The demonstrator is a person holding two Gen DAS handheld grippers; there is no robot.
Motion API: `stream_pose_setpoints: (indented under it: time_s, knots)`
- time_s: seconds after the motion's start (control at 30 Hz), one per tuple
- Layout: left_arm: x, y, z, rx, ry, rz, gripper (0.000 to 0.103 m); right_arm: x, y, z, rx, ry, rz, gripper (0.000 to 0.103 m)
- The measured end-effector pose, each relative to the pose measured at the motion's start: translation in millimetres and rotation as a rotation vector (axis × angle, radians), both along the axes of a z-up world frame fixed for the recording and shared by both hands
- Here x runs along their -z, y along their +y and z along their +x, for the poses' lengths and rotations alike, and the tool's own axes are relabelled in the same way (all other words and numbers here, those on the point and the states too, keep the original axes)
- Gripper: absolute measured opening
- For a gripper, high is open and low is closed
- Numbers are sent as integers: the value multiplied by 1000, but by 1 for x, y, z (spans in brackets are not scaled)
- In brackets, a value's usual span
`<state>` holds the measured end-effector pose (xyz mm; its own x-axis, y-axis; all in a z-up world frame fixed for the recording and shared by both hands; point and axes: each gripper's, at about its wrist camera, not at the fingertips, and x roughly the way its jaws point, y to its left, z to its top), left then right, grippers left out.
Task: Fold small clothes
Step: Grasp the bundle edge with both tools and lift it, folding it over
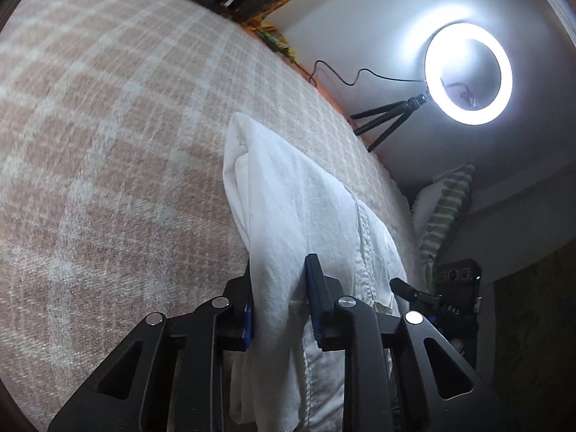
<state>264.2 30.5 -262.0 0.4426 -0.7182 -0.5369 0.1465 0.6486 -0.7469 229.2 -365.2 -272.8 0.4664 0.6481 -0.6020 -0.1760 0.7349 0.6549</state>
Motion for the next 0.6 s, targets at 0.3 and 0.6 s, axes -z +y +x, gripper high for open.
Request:
stream_pose_setpoints:
  time_s: [0.3, 0.6]
  knots:
    - [-39, -34, -9, 51, -140, 98, 13, -46, 30, -15, -38, -129, -186, 9]
    - [-62, -72, 2, 120, -202, 58, 13, -96, -2, -24, 4, -229, -286, 9]
